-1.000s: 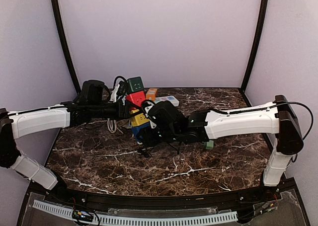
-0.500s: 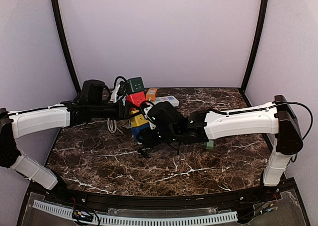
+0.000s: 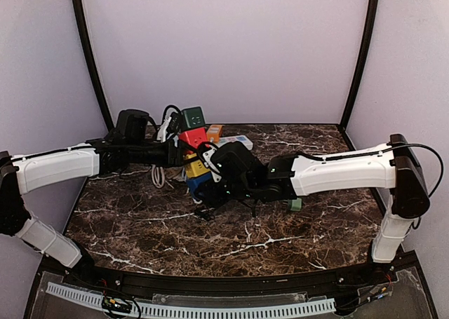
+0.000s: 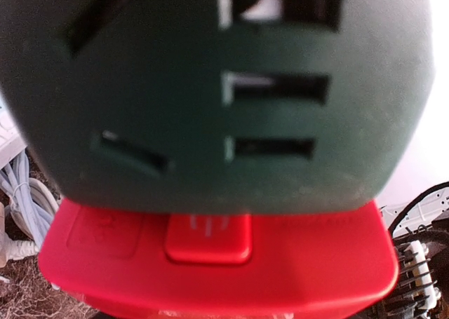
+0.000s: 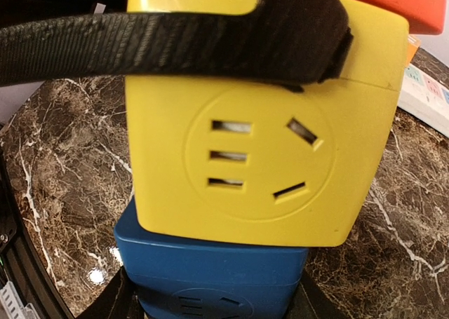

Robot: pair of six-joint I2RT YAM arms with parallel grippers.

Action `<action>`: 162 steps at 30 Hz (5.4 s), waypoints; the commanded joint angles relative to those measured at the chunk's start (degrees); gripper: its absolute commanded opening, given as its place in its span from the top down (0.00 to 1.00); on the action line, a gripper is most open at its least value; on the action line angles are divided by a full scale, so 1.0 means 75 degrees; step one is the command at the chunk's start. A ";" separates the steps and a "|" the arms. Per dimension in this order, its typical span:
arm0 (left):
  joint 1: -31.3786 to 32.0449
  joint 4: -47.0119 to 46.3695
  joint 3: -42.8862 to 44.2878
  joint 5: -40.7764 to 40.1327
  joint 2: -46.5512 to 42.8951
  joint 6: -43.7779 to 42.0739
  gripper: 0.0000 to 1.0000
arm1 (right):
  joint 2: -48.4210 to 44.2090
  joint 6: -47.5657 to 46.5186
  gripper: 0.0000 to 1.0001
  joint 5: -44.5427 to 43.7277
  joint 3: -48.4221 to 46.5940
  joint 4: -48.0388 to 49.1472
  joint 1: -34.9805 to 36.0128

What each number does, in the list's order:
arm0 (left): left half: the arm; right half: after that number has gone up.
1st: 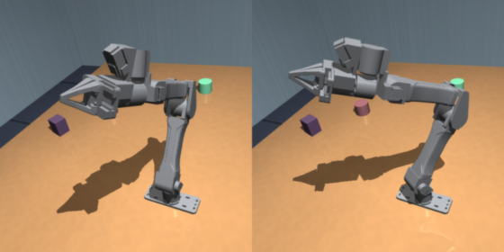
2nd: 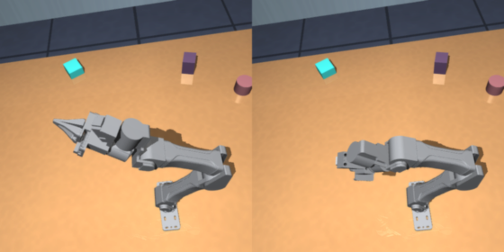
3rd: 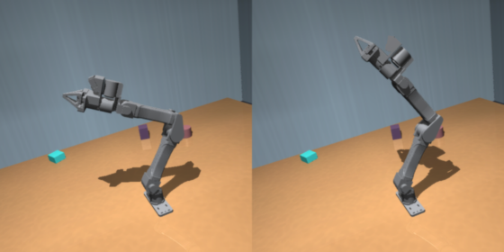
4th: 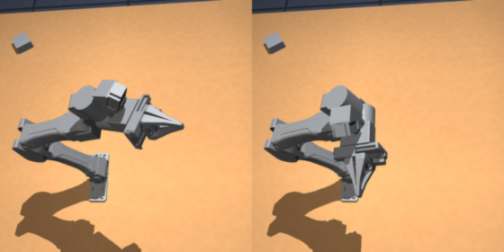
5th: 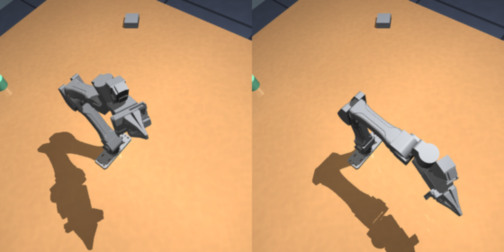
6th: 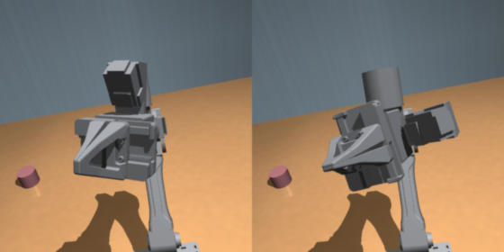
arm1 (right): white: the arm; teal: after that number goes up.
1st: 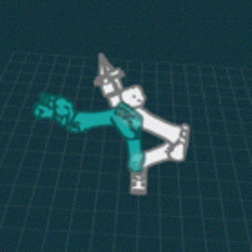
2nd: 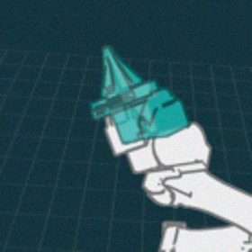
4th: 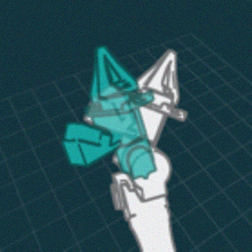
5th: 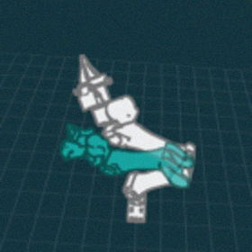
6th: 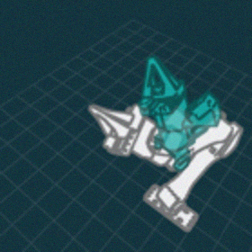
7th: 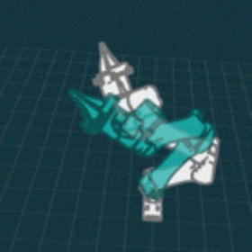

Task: Pull the plug off the socket
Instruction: Remove the plug from the socket.

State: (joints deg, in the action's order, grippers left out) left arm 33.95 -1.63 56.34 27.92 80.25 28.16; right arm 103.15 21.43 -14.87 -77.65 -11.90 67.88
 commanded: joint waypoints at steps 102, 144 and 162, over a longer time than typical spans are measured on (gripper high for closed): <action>-0.0253 -0.0345 0.0350 -0.0242 -0.0697 -0.0568 0.99 | -0.1362 0.2275 1.00 0.0053 0.1583 -0.0347 -0.0331; -0.0385 -0.0334 0.0372 -0.0185 -0.0647 -0.0544 0.99 | -0.1467 -0.0406 1.00 0.0627 0.1886 0.0390 0.0484; -0.0425 -0.0345 0.0347 -0.0256 -0.0726 -0.0553 0.99 | -0.1256 0.2010 1.00 -0.0943 0.1769 -0.0647 0.0486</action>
State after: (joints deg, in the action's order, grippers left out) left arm 34.68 0.16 56.97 31.70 78.94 29.21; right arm 94.17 28.25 -18.31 -65.78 -4.16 71.59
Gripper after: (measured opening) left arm 0.586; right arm 0.515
